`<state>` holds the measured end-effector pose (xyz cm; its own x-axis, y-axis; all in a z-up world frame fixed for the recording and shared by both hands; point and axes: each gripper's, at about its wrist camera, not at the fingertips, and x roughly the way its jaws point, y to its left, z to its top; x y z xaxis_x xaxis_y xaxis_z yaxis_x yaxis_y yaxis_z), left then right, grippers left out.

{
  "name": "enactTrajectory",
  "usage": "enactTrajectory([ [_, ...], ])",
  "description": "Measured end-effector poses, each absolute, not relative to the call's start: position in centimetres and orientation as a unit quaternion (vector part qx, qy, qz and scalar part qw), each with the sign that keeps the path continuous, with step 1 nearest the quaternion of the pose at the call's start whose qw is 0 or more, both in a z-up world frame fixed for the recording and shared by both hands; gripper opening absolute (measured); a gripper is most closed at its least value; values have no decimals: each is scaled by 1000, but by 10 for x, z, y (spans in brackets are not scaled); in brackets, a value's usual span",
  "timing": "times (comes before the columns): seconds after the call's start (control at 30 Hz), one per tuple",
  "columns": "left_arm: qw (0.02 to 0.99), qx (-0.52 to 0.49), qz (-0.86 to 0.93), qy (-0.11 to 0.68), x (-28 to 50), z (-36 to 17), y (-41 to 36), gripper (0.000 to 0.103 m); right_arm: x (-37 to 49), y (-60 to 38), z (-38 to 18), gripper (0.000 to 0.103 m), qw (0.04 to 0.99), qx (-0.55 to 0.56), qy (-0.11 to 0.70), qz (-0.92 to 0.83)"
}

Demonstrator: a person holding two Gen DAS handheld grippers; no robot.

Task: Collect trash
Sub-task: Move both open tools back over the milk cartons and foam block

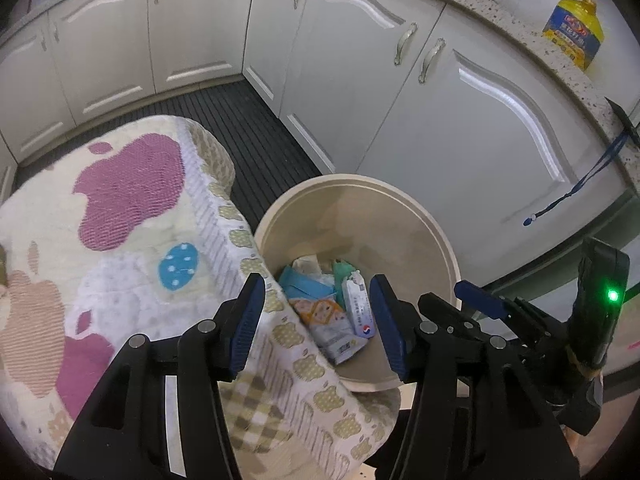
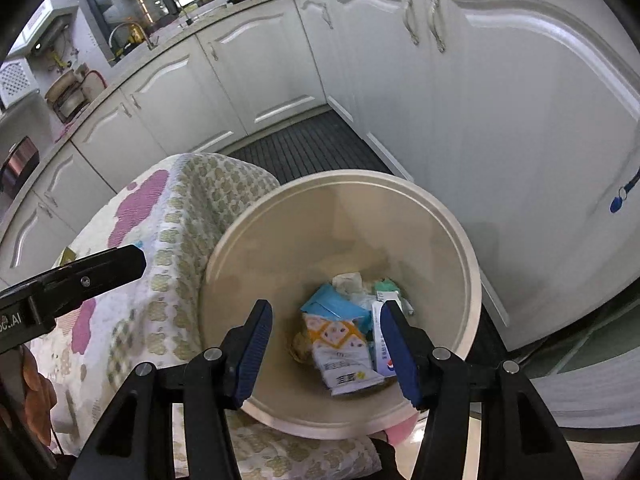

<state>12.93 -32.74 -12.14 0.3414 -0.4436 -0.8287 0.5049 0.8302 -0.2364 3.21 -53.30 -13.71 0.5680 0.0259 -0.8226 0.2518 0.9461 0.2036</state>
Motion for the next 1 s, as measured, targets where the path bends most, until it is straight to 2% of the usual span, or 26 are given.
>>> enactTrajectory([
  [0.53, 844, 21, -269, 464, 112, -93, -273, 53, 31, -477, -104, 56, 890, 120, 439, -28],
  [1.0, 860, 6, -233, 454, 103, -78, -195, 53, 42, -406, -87, 60, 898, 84, 432, 31],
])
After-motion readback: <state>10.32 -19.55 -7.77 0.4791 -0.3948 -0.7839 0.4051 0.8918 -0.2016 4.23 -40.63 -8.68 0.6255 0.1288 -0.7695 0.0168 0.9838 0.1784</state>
